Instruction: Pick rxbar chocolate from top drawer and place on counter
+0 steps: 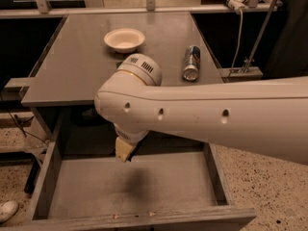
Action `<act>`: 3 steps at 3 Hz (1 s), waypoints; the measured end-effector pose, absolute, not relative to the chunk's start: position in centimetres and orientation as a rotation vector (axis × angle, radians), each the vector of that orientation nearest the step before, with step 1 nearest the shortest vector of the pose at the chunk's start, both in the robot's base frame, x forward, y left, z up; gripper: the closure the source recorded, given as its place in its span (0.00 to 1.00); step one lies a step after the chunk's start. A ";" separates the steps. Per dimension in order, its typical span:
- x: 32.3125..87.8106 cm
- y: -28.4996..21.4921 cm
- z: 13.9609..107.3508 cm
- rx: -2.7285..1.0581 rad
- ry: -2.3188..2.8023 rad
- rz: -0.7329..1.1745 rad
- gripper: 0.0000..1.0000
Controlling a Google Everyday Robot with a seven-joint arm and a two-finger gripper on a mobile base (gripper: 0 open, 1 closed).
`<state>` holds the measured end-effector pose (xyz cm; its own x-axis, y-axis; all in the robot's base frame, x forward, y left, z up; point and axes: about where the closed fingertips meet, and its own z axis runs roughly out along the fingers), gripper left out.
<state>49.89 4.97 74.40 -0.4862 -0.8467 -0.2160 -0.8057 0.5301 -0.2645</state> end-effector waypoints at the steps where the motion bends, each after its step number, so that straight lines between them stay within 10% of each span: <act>1: 50.9 5.2 77.4 -1.371 2.418 -0.160 1.00; 3: 53.9 7.6 83.4 -1.440 2.311 -0.171 1.00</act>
Offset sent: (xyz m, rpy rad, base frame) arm 0.0477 0.0282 0.1013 0.0455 -0.0878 0.1023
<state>53.92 7.55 83.38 -0.3821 -0.8817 -0.2767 -0.8313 0.4587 -0.3138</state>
